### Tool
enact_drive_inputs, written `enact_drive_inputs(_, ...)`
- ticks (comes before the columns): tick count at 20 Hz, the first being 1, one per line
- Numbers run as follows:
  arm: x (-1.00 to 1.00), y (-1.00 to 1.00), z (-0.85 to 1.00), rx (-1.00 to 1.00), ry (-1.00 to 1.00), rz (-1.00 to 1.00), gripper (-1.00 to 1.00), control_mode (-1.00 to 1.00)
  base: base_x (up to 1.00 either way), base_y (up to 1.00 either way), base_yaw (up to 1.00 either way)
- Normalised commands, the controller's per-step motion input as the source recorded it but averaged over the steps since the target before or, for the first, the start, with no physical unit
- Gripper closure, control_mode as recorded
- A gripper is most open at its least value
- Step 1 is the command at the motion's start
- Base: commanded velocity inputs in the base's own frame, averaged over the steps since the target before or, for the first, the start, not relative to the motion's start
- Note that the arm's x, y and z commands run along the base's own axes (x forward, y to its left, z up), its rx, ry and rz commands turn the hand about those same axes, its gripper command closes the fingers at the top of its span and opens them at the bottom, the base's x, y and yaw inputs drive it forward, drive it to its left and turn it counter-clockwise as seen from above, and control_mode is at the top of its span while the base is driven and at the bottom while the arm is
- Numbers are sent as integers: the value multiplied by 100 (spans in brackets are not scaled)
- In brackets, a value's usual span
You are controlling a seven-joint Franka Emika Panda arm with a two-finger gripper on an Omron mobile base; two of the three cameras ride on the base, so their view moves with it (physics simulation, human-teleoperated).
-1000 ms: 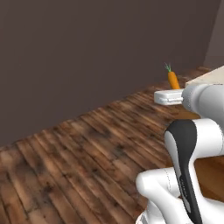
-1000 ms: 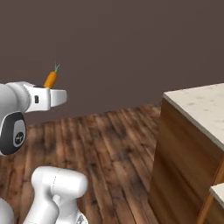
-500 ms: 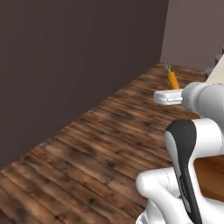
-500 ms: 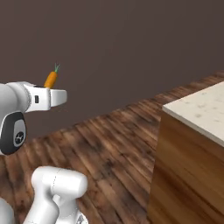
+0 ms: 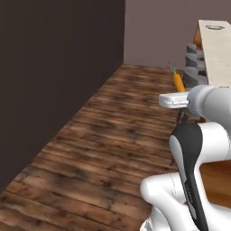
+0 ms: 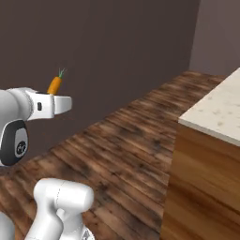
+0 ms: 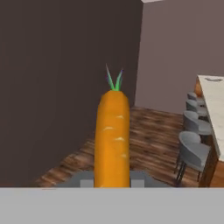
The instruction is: Take the cheese, chicken drumstick, and carrot from the fridge and place them on the plate on the dining counter to create an appetizer plate.
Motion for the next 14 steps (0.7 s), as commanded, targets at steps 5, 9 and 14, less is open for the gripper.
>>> enact_drive_inputs(5, 0, 0, 0, 0, 0, 0, 100, 100, 66, 55, -50)
enact_drive_inputs(9, 0, 0, 0, 0, 0, 0, 100, 100, 70, 56, -51)
enact_drive_inputs(14, 0, 0, 0, 0, 0, 0, 100, 100, 76, 59, -51)
